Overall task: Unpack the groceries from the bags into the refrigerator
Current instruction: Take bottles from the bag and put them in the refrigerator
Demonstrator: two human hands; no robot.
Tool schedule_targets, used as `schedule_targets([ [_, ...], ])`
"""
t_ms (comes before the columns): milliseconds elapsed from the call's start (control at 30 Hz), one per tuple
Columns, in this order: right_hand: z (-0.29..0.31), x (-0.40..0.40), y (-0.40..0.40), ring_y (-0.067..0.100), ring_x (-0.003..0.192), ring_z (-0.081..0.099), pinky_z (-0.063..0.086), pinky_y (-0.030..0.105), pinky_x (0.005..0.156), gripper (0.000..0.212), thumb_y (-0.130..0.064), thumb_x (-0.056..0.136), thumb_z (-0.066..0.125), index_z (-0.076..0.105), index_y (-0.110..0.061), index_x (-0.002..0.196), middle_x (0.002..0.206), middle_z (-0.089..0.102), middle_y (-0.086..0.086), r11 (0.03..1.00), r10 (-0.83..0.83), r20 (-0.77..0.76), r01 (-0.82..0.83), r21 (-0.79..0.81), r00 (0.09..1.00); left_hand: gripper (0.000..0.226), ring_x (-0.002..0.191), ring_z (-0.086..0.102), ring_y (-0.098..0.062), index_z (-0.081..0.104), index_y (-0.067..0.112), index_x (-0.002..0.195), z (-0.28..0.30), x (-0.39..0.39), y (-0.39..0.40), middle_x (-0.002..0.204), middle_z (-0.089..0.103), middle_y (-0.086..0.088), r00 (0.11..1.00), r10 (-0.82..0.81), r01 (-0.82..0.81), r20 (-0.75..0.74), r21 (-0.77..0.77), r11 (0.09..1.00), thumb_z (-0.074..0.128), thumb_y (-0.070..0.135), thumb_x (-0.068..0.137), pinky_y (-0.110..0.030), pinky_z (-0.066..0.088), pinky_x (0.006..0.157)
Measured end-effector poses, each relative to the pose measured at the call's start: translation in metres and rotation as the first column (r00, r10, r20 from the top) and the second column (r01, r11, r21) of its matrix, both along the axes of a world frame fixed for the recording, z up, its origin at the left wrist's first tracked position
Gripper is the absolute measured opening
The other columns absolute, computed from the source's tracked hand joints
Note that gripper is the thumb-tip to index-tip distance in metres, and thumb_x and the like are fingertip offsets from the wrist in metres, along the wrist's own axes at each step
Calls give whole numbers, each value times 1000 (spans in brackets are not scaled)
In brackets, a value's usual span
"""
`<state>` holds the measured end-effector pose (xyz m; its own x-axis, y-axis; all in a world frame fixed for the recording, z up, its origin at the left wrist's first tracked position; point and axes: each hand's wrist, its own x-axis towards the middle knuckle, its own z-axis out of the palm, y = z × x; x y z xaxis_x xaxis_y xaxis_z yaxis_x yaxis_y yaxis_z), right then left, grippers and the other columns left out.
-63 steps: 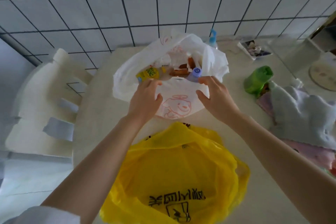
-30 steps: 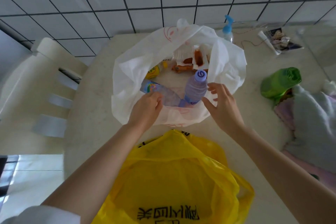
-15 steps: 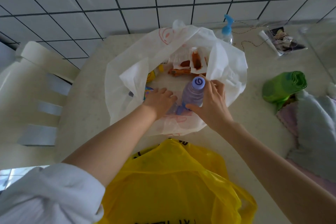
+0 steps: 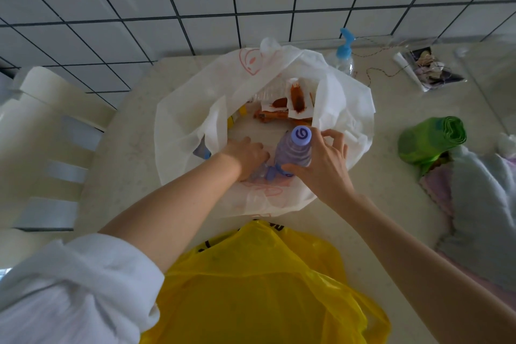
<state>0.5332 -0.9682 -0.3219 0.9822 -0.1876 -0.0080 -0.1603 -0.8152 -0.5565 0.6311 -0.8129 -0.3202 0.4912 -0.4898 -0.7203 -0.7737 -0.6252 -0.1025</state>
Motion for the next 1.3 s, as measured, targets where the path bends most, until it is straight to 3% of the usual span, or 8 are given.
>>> schedule_targets([
  [200, 21, -4, 5, 25, 125, 30, 29, 40, 99, 70, -32, 70, 81, 46, -21, 129, 116, 47, -10, 981, -77, 11, 74, 181, 997, 55, 120, 48, -29, 45, 20, 137, 25, -4, 24, 131, 44, -4, 972, 235, -223, -15, -380, 898, 64, 9, 86, -38, 47, 90],
  [333, 48, -9, 8, 21, 109, 51, 40, 26, 87, 66, -31, 67, 83, 50, -22, 123, 112, 58, -6, 953, -121, 107, 85, 290, 987, 59, 111, 54, -23, 53, 17, 127, 44, -10, 48, 124, 50, -3, 840, 507, -464, -192, -738, 489, 79, 16, 74, -21, 38, 86],
  [500, 86, -28, 14, 0, 87, 52, 35, -5, 64, 66, -27, 67, 85, 51, -21, 124, 99, 55, -16, 912, -145, 187, 58, 405, 972, 56, 94, 58, -10, 57, 21, 115, 64, -49, 59, 111, 61, 5, 672, 617, -532, -409, -847, 19, 87, 27, 68, -16, 44, 77],
  [600, 102, -47, 17, 5, 92, 54, 38, -3, 69, 68, -30, 66, 85, 52, -21, 124, 103, 57, -14, 918, -127, 217, 32, 396, 968, 64, 91, 61, -1, 57, 26, 114, 77, -79, 66, 108, 64, 9, 563, 607, -566, -562, -796, -212, 91, 20, 60, -20, 49, 79],
  [700, 110, -72, 24, 11, 96, 61, 54, 23, 80, 70, -34, 63, 84, 51, -18, 123, 106, 59, -13, 907, -98, 246, -16, 421, 964, 60, 83, 62, 4, 59, 23, 111, 91, -112, 75, 101, 65, 11, 483, 620, -519, -619, -772, -367, 91, 17, 61, -14, 49, 74],
  [800, 111, -97, 34, 18, 104, 59, 55, 43, 83, 70, -30, 62, 87, 50, -18, 121, 115, 59, -5, 885, -80, 265, -54, 463, 961, 58, 87, 60, 3, 56, 27, 114, 102, -149, 89, 107, 62, 13, 436, 680, -451, -589, -797, -402, 88, 17, 67, -6, 45, 66],
  [1133, 102, -157, 93, 13, 98, 61, 55, 47, 80, 60, -21, 63, 88, 55, -27, 113, 107, 63, -4, 800, 106, 153, -176, 573, 982, 66, 87, 56, 6, 61, 23, 114, 98, -268, 148, 110, 66, 2, 294, 721, -403, -627, -766, -502, 89, 30, 55, -8, 46, 65],
  [1300, 97, -185, 131, 15, 103, 60, 54, 46, 82, 64, -37, 59, 83, 54, -30, 116, 110, 63, -8, 780, 240, 137, -275, 562, 961, 57, 102, 57, -6, 58, 49, 103, 92, -320, 181, 110, 61, 7, 240, 767, -341, -595, -791, -508, 85, 44, 53, -40, 59, 75],
])
